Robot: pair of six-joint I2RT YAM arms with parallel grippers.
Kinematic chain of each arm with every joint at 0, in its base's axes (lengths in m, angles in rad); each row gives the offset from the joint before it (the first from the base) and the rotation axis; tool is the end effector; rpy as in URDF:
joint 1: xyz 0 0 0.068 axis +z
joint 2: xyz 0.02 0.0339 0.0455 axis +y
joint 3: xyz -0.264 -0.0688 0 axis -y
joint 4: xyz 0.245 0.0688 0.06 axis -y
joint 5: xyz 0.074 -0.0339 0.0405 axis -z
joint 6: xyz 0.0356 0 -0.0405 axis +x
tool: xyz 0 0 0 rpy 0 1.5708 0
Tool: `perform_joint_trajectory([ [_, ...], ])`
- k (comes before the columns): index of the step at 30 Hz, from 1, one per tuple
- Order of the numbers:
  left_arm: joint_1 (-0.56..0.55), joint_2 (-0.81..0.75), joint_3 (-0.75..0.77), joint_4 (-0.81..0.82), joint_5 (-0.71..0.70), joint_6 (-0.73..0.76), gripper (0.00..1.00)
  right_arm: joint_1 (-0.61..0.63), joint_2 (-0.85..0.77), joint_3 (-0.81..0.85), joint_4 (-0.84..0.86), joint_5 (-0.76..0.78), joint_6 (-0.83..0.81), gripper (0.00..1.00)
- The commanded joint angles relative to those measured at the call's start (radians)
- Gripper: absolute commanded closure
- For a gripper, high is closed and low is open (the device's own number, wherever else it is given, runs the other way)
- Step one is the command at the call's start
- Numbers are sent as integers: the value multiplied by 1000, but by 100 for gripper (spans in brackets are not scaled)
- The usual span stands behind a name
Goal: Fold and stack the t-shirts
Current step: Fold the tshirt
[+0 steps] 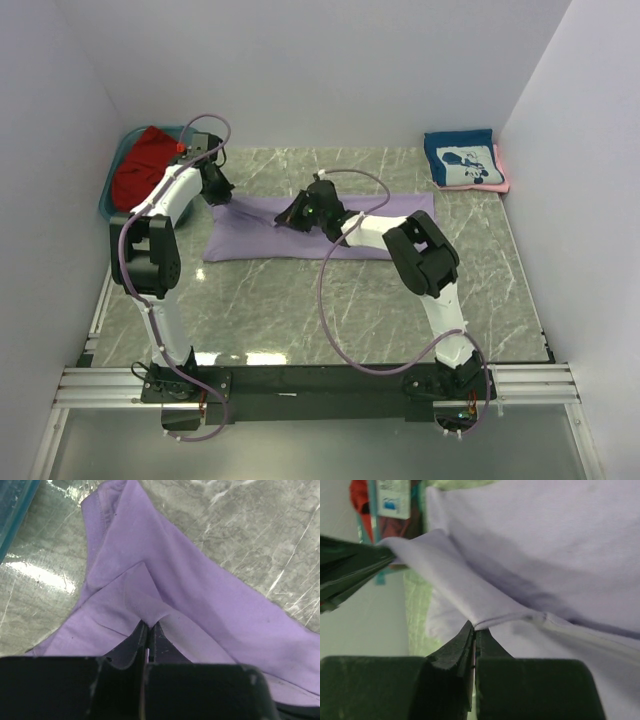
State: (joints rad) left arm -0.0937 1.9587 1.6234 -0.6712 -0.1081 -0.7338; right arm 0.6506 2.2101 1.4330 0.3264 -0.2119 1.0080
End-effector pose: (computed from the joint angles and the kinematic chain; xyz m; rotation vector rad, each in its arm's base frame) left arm 0.4279 -0.0364 0.2415 -0.8493 2.4339 -0.1727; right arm 0.3871 0.3041 0.1489 0.2519 2.2376 1.2003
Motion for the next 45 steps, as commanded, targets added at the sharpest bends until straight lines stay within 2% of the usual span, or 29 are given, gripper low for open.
perform_joint_trajectory([
  [1,9,-24,39,-21,13,2,98,-17,-81,23,-27,-58,-55,100],
  [7,9,-40,18,-39,48,-7,98,-39,-79,15,-26,-171,-43,100],
  [15,11,-121,-92,21,99,-32,98,-58,-64,-8,-53,-225,-55,100],
  [31,11,-155,-261,42,58,-59,98,-66,3,-3,-78,-285,-62,100],
  [45,11,-133,-220,-62,44,-24,98,-69,0,10,-151,-313,-97,100],
])
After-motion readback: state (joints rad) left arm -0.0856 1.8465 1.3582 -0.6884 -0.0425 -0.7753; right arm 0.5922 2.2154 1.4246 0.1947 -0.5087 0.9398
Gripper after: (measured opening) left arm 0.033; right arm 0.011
